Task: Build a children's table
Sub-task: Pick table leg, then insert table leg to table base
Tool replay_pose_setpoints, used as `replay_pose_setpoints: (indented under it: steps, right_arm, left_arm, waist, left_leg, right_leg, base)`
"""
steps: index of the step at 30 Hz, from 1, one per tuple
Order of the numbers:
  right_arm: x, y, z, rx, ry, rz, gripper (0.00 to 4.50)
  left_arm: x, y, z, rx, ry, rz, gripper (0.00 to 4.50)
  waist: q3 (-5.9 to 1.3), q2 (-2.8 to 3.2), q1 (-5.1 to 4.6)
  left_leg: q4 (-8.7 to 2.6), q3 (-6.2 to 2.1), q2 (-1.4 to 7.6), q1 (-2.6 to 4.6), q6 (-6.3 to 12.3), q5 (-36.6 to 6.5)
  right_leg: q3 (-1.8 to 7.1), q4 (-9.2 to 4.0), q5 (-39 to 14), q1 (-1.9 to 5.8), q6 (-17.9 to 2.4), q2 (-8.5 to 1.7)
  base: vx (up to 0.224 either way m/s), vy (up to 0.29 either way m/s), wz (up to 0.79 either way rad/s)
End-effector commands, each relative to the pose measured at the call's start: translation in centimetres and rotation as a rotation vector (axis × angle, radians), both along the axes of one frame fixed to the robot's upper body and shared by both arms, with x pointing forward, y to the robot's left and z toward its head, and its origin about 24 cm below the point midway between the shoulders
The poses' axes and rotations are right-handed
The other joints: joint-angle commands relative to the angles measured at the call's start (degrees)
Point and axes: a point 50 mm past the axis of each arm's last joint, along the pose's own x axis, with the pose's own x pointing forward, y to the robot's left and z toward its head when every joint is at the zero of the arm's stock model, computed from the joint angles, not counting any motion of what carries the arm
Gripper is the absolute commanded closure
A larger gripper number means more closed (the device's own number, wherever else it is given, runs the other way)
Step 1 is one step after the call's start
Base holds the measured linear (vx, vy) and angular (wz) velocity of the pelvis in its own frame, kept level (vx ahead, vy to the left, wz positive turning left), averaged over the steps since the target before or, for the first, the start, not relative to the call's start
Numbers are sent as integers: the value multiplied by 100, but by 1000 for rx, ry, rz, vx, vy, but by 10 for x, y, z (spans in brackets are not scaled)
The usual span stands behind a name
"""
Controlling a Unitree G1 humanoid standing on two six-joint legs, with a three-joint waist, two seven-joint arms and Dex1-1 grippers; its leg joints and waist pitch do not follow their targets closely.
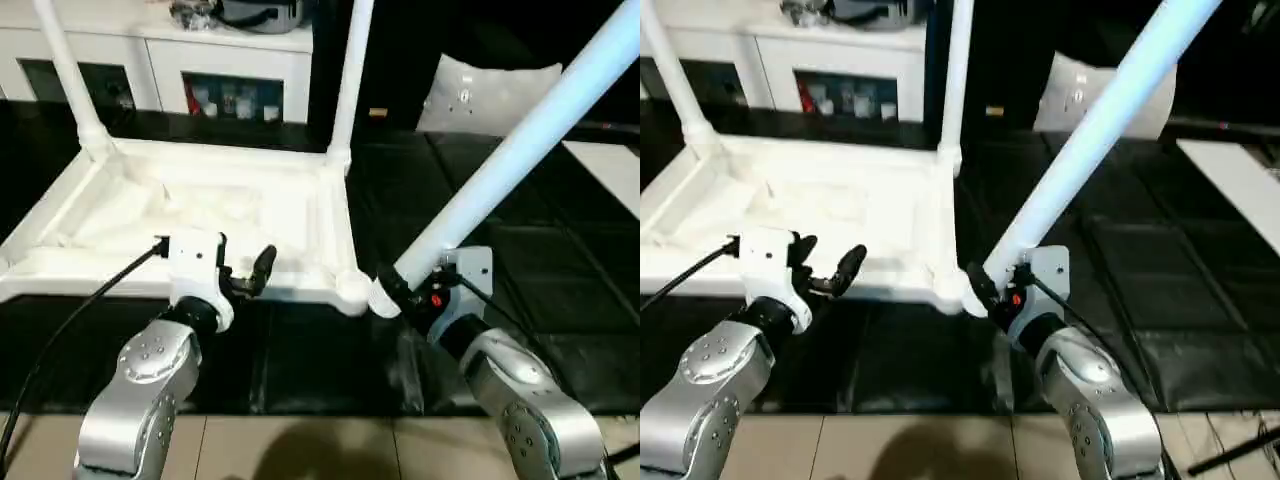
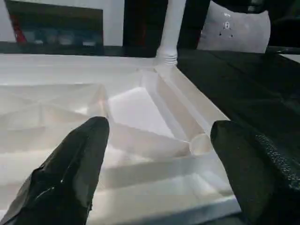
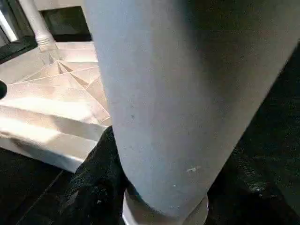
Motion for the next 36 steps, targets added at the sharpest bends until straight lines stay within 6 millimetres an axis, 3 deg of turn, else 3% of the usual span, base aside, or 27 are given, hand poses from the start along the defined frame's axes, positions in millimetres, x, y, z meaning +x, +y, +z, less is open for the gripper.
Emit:
replay_pose_setpoints:
  steps: [1, 2, 3, 4, 5, 6, 7, 8, 9, 10, 11, 12, 13, 14, 15, 17, 18, 20, 21, 23, 25, 26, 27, 28, 29, 31, 36]
  right_arm:
    - [4, -2, 9, -14, -30, -12, 260]
    - [4, -2, 9, -14, -32, -12, 260]
    - [5, -4, 10, -1, -41, -32, 260]
    - [5, -6, 10, 1, -50, -40, 260]
    - [5, -7, 10, 1, -56, -46, 260]
    - [5, -9, 9, -7, -56, -54, 260]
    - [4, -11, 8, -15, -53, -59, 260]
    - [3, -12, 8, -22, -51, -63, 260]
    - [3, -12, 8, -31, -51, -70, 260]
    - [2, -14, 9, -42, -62, -81, 260]
    - [2, -14, 9, -46, -67, -83, 260]
    - [2, -15, 10, -53, -80, -90, 260]
    - [3, -17, 11, -62, -97, -100, 260]
    - [3, -19, 12, -71, -115, -111, 260]
    - [3, -22, 12, -94, -126, -125, 260]
    - [4, -27, 13, -95, -136, -121, 260]
    - [4, -30, 14, -98, -141, -115, 260]
    - [5, -30, 16, -98, -159, -96, 260]
    - [6, -31, 18, -93, -181, -102, 260]
    - [8, -30, 21, -71, -216, -78, 260]
    - [7, -29, 20, -74, -202, -43, 260]
    - [7, -28, 19, -77, -193, -29, 260]
    - [6, -27, 18, -68, -187, -9, 260]
    - [6, -27, 19, -63, -193, -12, 260]
    - [6, -28, 21, -46, -205, -14, 260]
    - [5, -29, 22, -35, -204, -13, 260]
    - [2, -31, 22, 9, -196, -19, 260]
  left_arm:
    - [-2, -4, 3, 3, -9, -21, 57]
    - [-2, -4, 3, 3, -9, -21, 57]
    - [-2, -5, 3, 2, -8, -32, 57]
    - [-1, -6, 3, 3, -7, -39, 57]
    - [-1, -6, 3, 4, -6, -44, 57]
    - [-1, -7, 3, 4, -7, -51, 57]
    - [-1, -8, 3, 3, -6, -58, 57]
    - [0, -8, 2, 1, -6, -64, 57]
    - [1, -10, 2, -2, -5, -72, 57]
    - [1, -12, 3, -19, -9, -91, 57]
    - [2, -12, 3, -21, -7, -96, 57]
    - [2, -13, 2, -24, -3, -105, 57]
    - [2, -13, 2, -33, 1, -114, 57]
    - [3, -13, 2, -40, 5, -123, 57]
    - [2, -14, 2, -46, 5, -146, 57]
    - [2, -14, 2, -35, 5, -217, 57]
    - [3, -15, 3, -17, 14, -265, 57]
    - [5, -16, 3, 13, 21, -319, 57]
    - [7, -17, 3, 37, 22, -352, 57]
    - [14, -20, 3, 86, 24, -429, 57]
    - [19, -23, 3, 104, 36, -493, 40]
    - [21, -25, 2, 110, 42, -521, 23]
    - [24, -27, 1, 128, 63, -578, 23]
    - [28, -29, 0, 151, 80, -631, 23]
    - [33, -29, -1, 186, 100, -698, 23]
    - [40, -30, -1, 214, 105, -748, 18]
    - [52, -33, 0, 248, 122, -873, 0]
  waist:
    - [-264, 77, 61]
    - [-292, 140, 85]
    - [-301, 174, 44]
    - [-325, 211, -55]
    - [-339, 266, -156]
    - [-407, 312, -303]
    - [-406, 246, -269]
    - [-374, 229, -234]
    - [-261, 159, -167]
    - [-209, -79, -130]
    - [-147, -164, 97]
    - [-194, -221, 117]
    - [-230, -160, 167]
    - [-243, -136, 134]
    - [-246, -57, 55]
    - [-250, 41, -26]
    - [-240, 52, -28]
    - [-171, 35, -55]
    - [-167, 89, -40]
    - [-155, 56, -57]
    - [-156, 71, -55]
    - [-173, 73, -59]
    - [-174, 120, -56]
    - [-199, 92, -59]
    - [-203, 190, -54]
    - [-227, 128, -50]
    - [-271, 167, -24]
  left_leg:
    - [-408, -182, 40, -133, 793, -1590]
    - [-382, -204, 31, -92, 941, -1339]
    - [-359, -293, -20, -21, 1292, -854]
    - [-375, -562, -10, 282, 1825, -432]
    - [-345, -958, 71, 677, 2557, -147]
    - [-211, -968, 477, 1134, 2603, 53]
    - [-183, -1144, 760, 1047, 2923, 895]
    - [-207, -1090, 750, 928, 2983, 1060]
    - [-365, -794, 595, 569, 2783, 621]
    - [-278, -439, 191, 257, 1982, -422]
    - [114, -218, -98, 47, 1112, -1054]
    - [172, -259, -42, 25, 787, -826]
    - [-48, -266, 104, 12, 319, -383]
    - [-139, -248, 139, 43, 183, -294]
    - [-202, -222, 167, 122, -1, -295]
    - [-264, -202, 196, 159, -169, -757]
    - [-280, -197, 220, 194, -215, -984]
    - [-340, -154, 232, 257, -331, -2005]
    - [-339, -159, 230, 277, -377, -2180]
    - [-356, -163, 231, 276, -454, -2528]
    - [-375, -176, 233, 261, -454, -2502]
    - [-386, -179, 246, 232, -458, -2409]
    - [-394, -186, 239, 223, -450, -2365]
    - [-382, -170, 240, 233, -429, -2309]
    - [-386, -170, 226, 234, -440, -2263]
    - [-374, -151, 230, 228, -392, -2114]
    - [-329, -84, 243, 187, -184, -1275]
  right_leg:
    - [-80, -649, -1550, 362, -547, -535]
    - [-165, -669, -1419, 429, -610, -508]
    - [-308, -613, -1006, 453, -726, -361]
    - [-417, -365, -634, 321, -810, -61]
    - [-432, -30, -737, 4, -723, 115]
    - [-223, 191, -819, -442, -681, 43]
    - [14, 558, -734, -626, -315, -101]
    - [83, 658, -632, -690, -138, -134]
    - [144, 659, -276, -602, 13, -151]
    - [451, -2, 291, -401, -54, -362]
    - [875, -487, -1043, -200, 66, -962]
    - [922, -473, -1503, -93, 71, -1043]
    - [780, -307, -1492, -74, 13, -857]
    - [687, -206, -1002, -141, -101, -683]
    - [542, -80, -68, -226, -418, -460]
    - [463, -61, 204, -231, -875, -386]
    - [457, -75, 70, -261, -945, -378]
    - [460, -190, -1120, -345, -1002, -376]
    - [468, -209, -1390, -372, -978, -392]
    - [477, -286, -2042, -424, -839, -417]
    - [479, -300, -2068, -424, -787, -424]
    - [475, -267, -1867, -399, -830, -428]
    - [472, -266, -1789, -391, -842, -427]
    - [476, -251, -1633, -399, -875, -420]
    - [482, -252, -1541, -405, -908, -424]
    - [487, -231, -1315, -382, -981, -427]
    - [470, -142, -158, -305, -1351, -440]
  base:
    - [89, 29, 43]
    - [126, 33, 59]
    - [126, 33, 59]
    - [161, 32, 54]
    - [160, 23, 54]
    - [160, 23, 54]
    - [115, -16, 38]
    - [0, 0, 0]
    - [0, 0, 0]
    - [20, -67, 5]
    - [-15, -91, 1]
    - [-15, -91, 1]
    - [-35, -76, -5]
    - [0, 0, 0]
    - [0, 0, 0]
    - [0, 0, 0]
    - [0, 0, 0]
    - [0, 0, 0]
    - [0, 0, 0]
    - [0, 0, 0]
    - [0, 0, 0]
    - [0, 0, 0]
    - [0, 0, 0]
    - [0, 0, 0]
    - [0, 0, 0]
    - [0, 0, 0]
    - [0, 0, 0]
